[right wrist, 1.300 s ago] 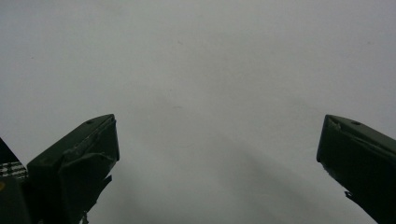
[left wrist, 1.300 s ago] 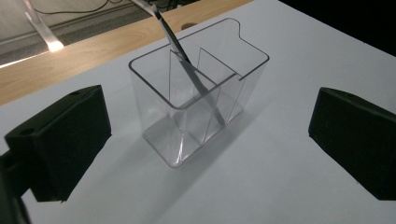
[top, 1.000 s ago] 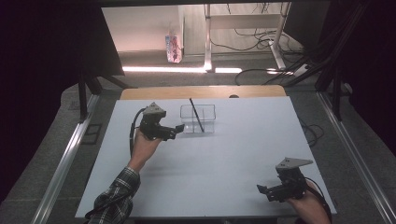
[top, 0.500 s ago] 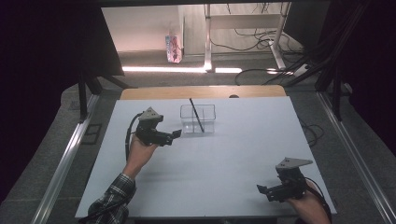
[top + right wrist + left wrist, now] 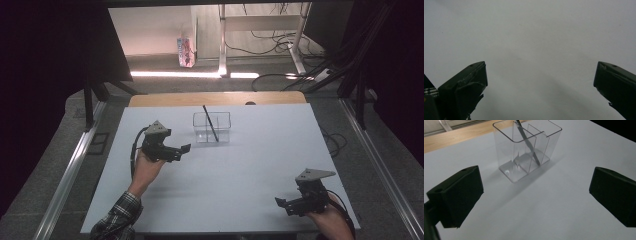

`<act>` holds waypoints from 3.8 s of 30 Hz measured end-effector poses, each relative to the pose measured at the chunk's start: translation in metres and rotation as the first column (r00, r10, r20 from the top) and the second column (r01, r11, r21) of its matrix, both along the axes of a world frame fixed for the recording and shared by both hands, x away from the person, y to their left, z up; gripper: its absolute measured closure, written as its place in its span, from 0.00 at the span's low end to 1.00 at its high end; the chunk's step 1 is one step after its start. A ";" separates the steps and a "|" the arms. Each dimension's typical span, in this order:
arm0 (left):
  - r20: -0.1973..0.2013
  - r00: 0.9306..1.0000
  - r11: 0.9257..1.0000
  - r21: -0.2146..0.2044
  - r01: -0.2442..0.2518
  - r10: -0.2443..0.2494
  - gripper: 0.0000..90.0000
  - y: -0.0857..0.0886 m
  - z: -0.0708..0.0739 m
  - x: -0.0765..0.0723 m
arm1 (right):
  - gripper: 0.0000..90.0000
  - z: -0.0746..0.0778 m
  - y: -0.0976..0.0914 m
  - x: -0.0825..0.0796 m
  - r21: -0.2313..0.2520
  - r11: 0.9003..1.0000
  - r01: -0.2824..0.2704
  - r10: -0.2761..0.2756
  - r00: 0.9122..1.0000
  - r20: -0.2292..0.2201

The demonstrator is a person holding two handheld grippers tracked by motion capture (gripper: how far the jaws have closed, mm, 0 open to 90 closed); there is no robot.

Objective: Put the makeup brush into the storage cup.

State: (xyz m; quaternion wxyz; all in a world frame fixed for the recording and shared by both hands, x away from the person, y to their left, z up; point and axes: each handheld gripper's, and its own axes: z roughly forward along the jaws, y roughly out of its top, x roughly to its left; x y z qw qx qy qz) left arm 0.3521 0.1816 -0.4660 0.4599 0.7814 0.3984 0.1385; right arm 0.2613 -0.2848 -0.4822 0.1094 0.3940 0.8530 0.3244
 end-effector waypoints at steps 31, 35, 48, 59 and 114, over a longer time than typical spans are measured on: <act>-0.034 0.999 0.998 0.066 0.003 0.000 0.00 0.003 -0.010 -0.035 | 0.00 0.000 0.001 -0.001 0.011 1.000 -0.009 0.009 1.000 0.003; -0.032 0.999 0.998 0.057 0.001 0.001 0.00 0.005 -0.010 -0.040 | 0.00 0.000 0.001 -0.001 0.011 1.000 -0.009 0.009 1.000 0.003; -0.026 1.000 0.997 0.077 -0.002 0.004 0.00 0.011 -0.011 -0.058 | 0.00 0.001 0.001 -0.001 0.010 1.000 -0.008 0.008 1.000 0.003; -0.033 0.999 0.995 0.096 -0.003 0.006 0.00 0.014 -0.014 -0.070 | 0.00 0.000 0.001 -0.001 0.010 1.000 -0.009 0.009 1.000 0.003; -0.052 0.995 0.991 0.109 -0.079 0.085 0.00 0.053 -0.023 -0.129 | 0.00 0.001 0.000 -0.001 0.012 1.000 0.001 -0.001 1.000 0.010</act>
